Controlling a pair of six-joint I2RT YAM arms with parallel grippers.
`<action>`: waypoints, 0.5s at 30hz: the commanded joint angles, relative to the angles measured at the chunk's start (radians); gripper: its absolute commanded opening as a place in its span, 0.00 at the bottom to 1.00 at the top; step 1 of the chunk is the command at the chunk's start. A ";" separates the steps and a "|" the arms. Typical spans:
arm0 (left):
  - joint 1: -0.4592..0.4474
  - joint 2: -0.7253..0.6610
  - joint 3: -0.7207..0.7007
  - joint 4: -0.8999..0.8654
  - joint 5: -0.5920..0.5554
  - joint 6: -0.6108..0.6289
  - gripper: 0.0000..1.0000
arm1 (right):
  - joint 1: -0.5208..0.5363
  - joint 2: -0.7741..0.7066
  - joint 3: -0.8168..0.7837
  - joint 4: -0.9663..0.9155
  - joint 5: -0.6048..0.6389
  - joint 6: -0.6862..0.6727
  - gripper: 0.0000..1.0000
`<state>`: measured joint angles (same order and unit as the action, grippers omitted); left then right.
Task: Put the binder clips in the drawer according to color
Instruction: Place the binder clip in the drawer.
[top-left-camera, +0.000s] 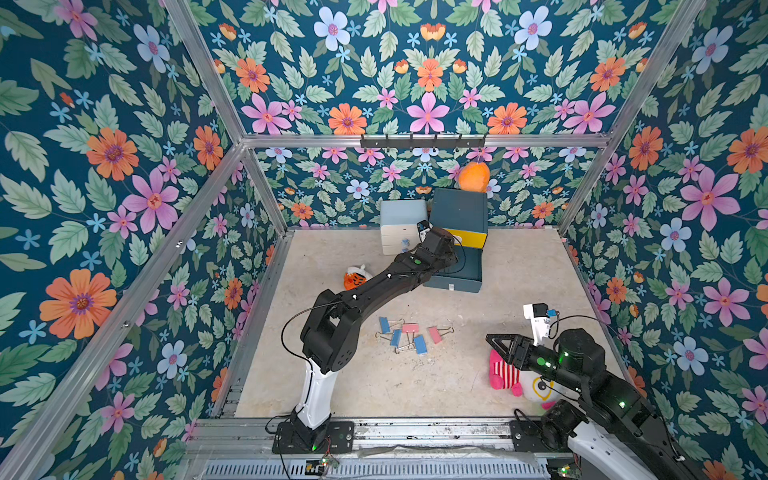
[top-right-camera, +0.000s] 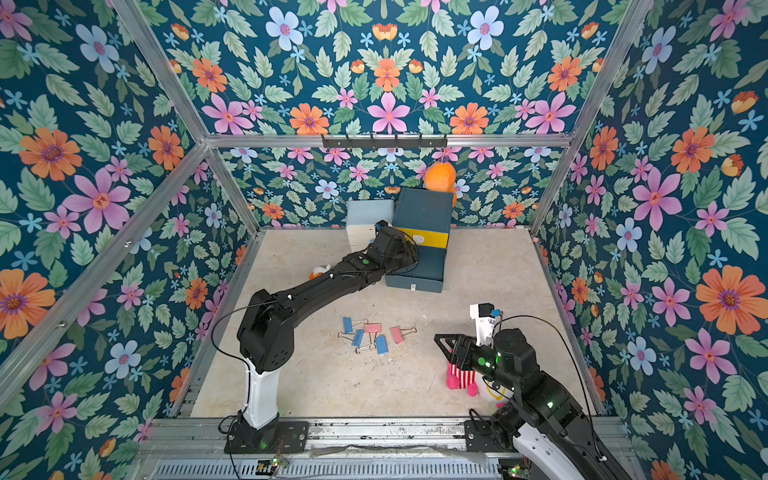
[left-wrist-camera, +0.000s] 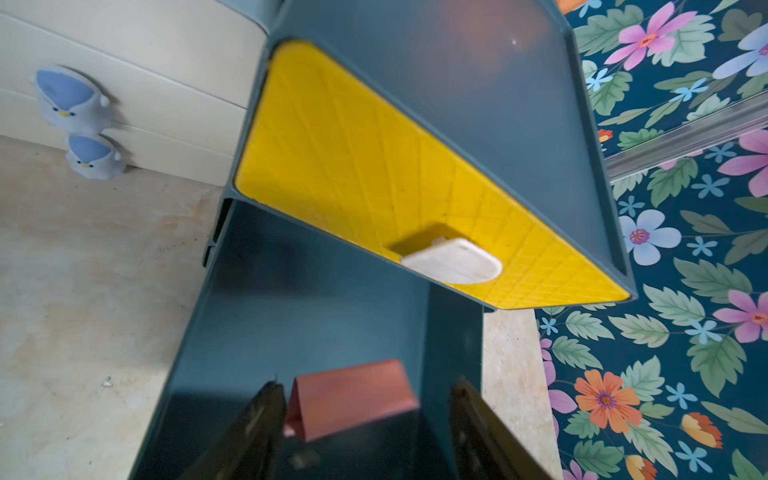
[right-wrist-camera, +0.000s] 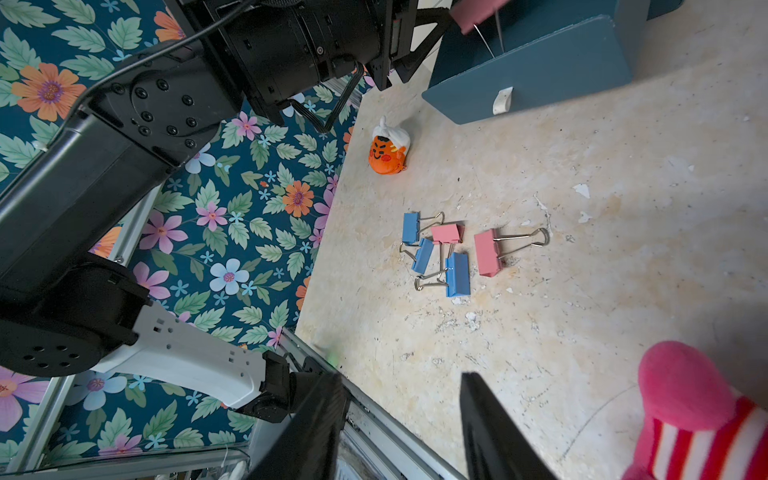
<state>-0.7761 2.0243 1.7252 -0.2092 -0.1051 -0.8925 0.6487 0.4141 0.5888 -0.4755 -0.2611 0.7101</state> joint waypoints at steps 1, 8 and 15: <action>0.000 0.001 0.009 -0.021 0.022 -0.011 0.79 | 0.000 0.006 0.004 0.013 0.010 0.003 0.49; -0.002 -0.069 -0.030 -0.018 -0.004 -0.015 0.77 | 0.000 0.003 0.008 0.003 0.011 0.003 0.49; -0.037 -0.247 -0.201 -0.067 -0.031 0.085 0.74 | 0.001 0.041 0.053 -0.068 -0.007 -0.050 0.49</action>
<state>-0.8017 1.8225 1.5719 -0.2474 -0.1234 -0.8845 0.6487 0.4458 0.6270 -0.5148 -0.2611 0.6971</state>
